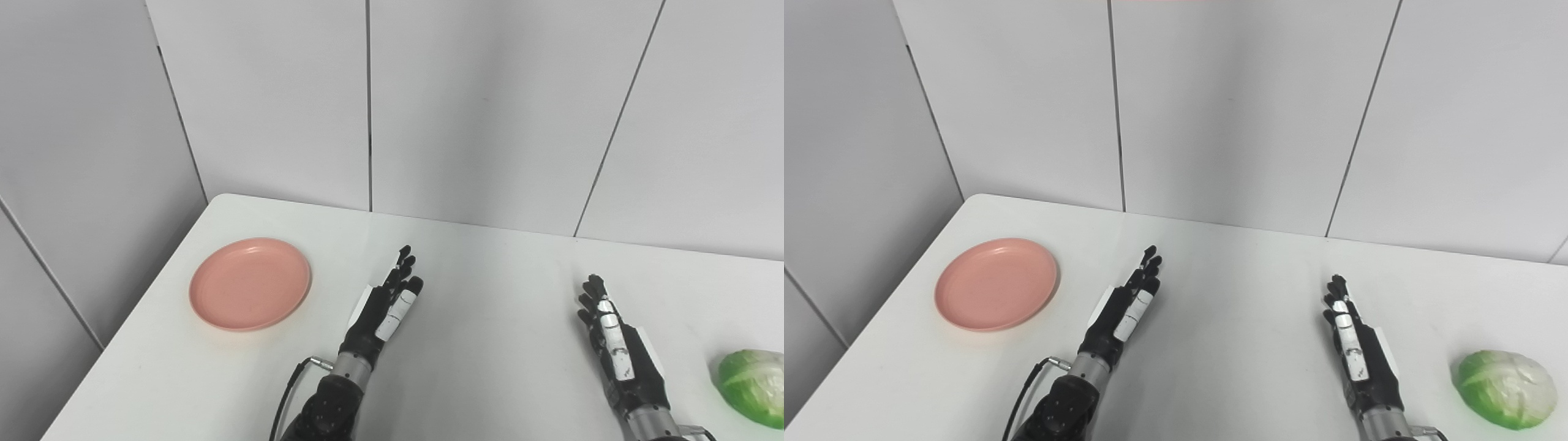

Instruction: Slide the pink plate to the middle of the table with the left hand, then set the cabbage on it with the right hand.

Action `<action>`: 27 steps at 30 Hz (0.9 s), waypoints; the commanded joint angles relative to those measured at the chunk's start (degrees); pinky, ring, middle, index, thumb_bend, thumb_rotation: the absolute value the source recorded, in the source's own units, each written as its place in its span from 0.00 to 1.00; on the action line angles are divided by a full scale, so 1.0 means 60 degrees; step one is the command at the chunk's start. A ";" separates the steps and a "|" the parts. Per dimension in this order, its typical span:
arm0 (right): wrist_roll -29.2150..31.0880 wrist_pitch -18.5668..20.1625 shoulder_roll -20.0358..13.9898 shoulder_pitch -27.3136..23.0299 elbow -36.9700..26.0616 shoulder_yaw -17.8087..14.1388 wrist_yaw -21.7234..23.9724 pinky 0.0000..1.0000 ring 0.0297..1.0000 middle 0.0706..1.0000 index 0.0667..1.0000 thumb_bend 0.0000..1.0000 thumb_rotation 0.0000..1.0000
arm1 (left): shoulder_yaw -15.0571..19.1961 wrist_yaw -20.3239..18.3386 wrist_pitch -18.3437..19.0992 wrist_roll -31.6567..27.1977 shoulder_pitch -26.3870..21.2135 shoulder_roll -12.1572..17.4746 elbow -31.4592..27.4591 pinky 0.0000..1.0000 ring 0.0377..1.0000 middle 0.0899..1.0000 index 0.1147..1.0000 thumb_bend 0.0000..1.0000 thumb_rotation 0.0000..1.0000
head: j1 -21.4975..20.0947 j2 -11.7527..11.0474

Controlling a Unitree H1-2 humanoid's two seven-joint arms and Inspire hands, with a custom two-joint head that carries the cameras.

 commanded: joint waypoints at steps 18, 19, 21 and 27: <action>-0.0198 0.0218 -0.0067 -0.0047 -0.0228 -0.0006 0.0046 1.00 1.00 1.00 1.00 0.44 1.00 | 0.0149 -0.0479 0.0895 -0.0777 0.0366 -0.0278 -0.1229 1.00 0.99 1.00 0.99 0.91 1.00 | -0.0146 0.0203; -0.0221 0.0188 -0.0066 -0.0056 -0.0204 -0.0009 0.0038 1.00 1.00 1.00 1.00 0.44 1.00 | 0.0161 -0.0507 0.0951 -0.0858 0.0354 -0.0284 -0.1397 1.00 0.99 1.00 0.99 0.90 1.00 | -0.0146 0.0203; -0.0229 0.0182 -0.0078 -0.0080 -0.0171 -0.0011 0.0061 1.00 1.00 1.00 1.00 0.45 1.00 | 0.0126 -0.0634 0.1230 -0.0922 0.0349 -0.0209 -0.1890 1.00 1.00 1.00 1.00 0.89 1.00 | -0.0112 0.0217; -0.0154 0.0188 -0.0103 -0.0124 -0.0090 -0.0038 0.0162 1.00 1.00 1.00 1.00 0.43 1.00 | 0.0284 -0.0796 0.2140 -0.1198 0.0333 -0.0143 -0.3557 1.00 1.00 1.00 1.00 0.90 1.00 | -0.0130 0.0240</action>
